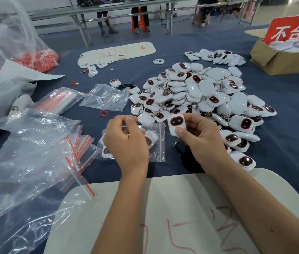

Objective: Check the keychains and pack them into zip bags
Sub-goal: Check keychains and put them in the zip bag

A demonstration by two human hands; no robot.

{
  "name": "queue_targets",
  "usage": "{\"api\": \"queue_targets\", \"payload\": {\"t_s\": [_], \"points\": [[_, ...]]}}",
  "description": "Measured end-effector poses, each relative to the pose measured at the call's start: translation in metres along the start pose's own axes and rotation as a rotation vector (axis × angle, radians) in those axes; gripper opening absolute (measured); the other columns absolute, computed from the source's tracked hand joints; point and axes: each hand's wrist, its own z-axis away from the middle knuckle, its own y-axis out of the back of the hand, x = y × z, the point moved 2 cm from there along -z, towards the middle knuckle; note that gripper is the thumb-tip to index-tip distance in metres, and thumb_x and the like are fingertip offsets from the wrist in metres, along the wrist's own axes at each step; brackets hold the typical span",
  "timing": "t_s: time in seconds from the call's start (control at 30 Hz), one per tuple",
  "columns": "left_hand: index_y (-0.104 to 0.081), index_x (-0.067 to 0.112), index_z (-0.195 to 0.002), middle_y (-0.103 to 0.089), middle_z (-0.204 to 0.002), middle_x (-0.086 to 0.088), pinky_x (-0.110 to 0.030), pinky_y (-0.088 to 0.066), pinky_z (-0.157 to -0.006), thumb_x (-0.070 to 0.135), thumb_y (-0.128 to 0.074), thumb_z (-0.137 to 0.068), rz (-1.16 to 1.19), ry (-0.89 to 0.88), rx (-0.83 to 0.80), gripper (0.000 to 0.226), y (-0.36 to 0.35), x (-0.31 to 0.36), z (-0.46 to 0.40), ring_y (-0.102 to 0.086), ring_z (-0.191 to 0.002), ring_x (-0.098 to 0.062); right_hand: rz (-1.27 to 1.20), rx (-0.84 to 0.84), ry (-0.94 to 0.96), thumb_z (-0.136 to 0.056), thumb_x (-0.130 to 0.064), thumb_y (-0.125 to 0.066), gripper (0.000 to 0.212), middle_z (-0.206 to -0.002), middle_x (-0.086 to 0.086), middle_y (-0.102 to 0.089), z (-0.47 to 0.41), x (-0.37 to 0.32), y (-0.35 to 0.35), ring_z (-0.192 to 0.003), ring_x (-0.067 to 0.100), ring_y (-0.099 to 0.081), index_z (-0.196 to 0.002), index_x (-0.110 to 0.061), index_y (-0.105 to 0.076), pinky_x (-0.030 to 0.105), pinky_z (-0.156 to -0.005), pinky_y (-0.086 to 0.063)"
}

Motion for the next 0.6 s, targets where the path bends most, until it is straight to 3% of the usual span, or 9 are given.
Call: {"api": "queue_targets", "payload": {"t_s": [0.07,0.17,0.27,0.37,0.5,0.6], "points": [[-0.065,0.018,-0.081,-0.065,-0.086,-0.001,-0.033,-0.048,-0.071,0.023,-0.057,-0.093,-0.141,-0.094,-0.062,0.016,-0.002,0.003,0.003,-0.059,-0.072,-0.012,0.006,0.016,0.025,-0.095,-0.007,-0.069,0.022,-0.093,-0.008,-0.079,0.000,0.000,0.000,-0.081,0.003,-0.070,-0.105,-0.026,-0.075,0.016,-0.073,-0.052],[-0.062,0.023,-0.086,-0.059,-0.094,0.004,-0.032,-0.037,-0.075,0.040,-0.068,-0.089,-0.540,-0.258,-0.289,0.018,-0.017,0.006,0.017,-0.048,-0.094,-0.018,0.030,0.046,0.026,-0.097,-0.004,-0.068,0.020,-0.092,-0.004,-0.079,0.000,0.000,0.001,-0.081,0.005,-0.070,-0.107,-0.019,-0.075,0.017,-0.075,-0.053],[-0.060,0.024,-0.101,-0.052,-0.109,0.001,-0.037,-0.043,-0.084,0.053,-0.072,-0.084,-0.826,-0.283,-0.437,0.036,-0.027,0.005,0.027,-0.043,-0.109,-0.023,0.051,0.086,0.019,-0.099,-0.006,-0.067,0.019,-0.095,-0.005,-0.079,-0.001,0.002,0.002,-0.087,0.007,-0.072,-0.113,-0.017,-0.073,0.021,-0.079,-0.054],[-0.057,0.019,-0.106,-0.049,-0.114,-0.004,-0.038,-0.042,-0.087,0.043,-0.070,-0.088,-0.855,-0.255,-0.446,0.033,-0.027,0.006,0.027,-0.045,-0.112,-0.026,0.043,0.089,0.010,-0.104,-0.012,-0.061,0.022,-0.097,-0.004,-0.078,-0.003,0.005,0.001,-0.088,0.012,-0.071,-0.119,-0.024,-0.071,0.030,-0.079,-0.059],[-0.062,0.013,-0.098,-0.051,-0.112,-0.008,-0.036,-0.039,-0.088,0.026,-0.060,-0.089,-0.821,-0.183,-0.446,0.015,-0.024,0.009,0.023,-0.048,-0.109,-0.029,-0.035,0.113,-0.032,-0.108,-0.014,-0.056,0.026,-0.088,0.000,-0.070,-0.004,0.008,0.001,-0.072,0.028,-0.071,-0.129,-0.027,-0.058,0.037,-0.062,-0.061],[-0.066,0.012,-0.100,-0.052,-0.113,-0.008,-0.035,-0.040,-0.089,0.024,-0.058,-0.090,-0.826,-0.165,-0.464,0.018,-0.023,0.012,0.023,-0.048,-0.110,-0.029,-0.013,0.112,-0.040,-0.106,-0.010,-0.055,0.027,-0.087,0.007,-0.065,-0.004,0.010,0.000,-0.057,0.019,-0.064,-0.122,-0.031,-0.049,0.027,-0.045,-0.050]]}}
